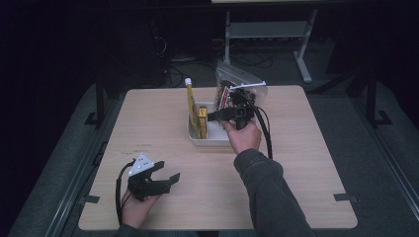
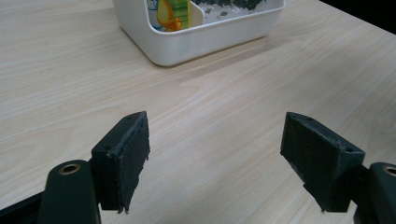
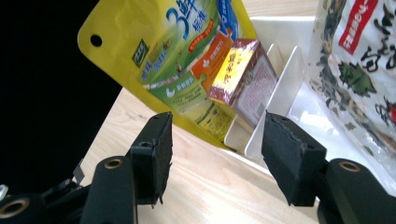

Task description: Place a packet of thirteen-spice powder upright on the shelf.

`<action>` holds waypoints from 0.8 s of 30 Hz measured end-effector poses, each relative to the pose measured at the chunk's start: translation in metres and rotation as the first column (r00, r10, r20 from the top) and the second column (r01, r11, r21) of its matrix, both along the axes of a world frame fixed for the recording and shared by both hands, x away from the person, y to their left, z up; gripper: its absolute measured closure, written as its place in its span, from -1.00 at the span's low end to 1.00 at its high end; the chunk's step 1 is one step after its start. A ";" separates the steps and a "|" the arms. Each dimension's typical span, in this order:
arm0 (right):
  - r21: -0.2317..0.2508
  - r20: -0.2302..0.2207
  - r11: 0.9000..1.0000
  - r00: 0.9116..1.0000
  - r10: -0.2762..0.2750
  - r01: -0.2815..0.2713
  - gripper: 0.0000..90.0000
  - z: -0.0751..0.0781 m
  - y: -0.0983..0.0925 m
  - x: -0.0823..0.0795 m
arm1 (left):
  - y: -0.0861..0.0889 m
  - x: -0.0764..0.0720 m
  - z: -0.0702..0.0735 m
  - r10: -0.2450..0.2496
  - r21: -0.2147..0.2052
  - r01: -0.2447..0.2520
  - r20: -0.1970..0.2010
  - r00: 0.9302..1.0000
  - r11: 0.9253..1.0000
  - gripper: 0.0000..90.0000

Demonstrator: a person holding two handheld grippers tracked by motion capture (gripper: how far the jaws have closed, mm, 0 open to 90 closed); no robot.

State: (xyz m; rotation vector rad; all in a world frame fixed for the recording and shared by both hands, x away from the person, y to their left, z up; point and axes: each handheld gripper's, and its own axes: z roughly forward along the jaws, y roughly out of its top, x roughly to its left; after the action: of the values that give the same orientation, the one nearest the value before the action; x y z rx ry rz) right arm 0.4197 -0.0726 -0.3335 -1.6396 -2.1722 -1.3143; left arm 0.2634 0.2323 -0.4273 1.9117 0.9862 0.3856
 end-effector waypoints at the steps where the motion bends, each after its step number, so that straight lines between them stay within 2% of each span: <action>1: 0.001 -0.002 1.000 1.000 0.002 -0.002 -0.07 -0.001 -0.001 -0.001 | 0.000 0.000 0.000 0.000 -0.001 0.000 0.000 1.000 1.000 -0.49; 14: 0.028 -0.015 0.999 1.000 0.025 -0.025 -0.08 -0.010 -0.015 -0.013 | 0.001 0.000 0.000 -0.004 0.001 0.004 -0.002 1.000 1.000 -0.49; 17: 0.055 -0.027 0.998 0.999 0.032 -0.031 -0.08 -0.015 -0.019 -0.016 | 0.000 0.000 0.000 -0.003 0.004 0.003 -0.001 1.000 1.000 -0.49; 24: 0.062 -0.031 0.997 0.998 0.050 -0.048 -0.09 -0.022 -0.023 -0.022 | 0.000 -0.001 0.000 -0.005 0.011 0.005 0.002 1.000 1.000 -0.49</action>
State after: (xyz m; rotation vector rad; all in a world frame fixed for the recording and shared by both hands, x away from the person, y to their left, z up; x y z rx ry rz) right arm 0.3976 -0.0959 -0.3559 -1.5645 -2.1177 -1.3174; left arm 0.2626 0.2328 -0.4278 1.9230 0.9803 0.3906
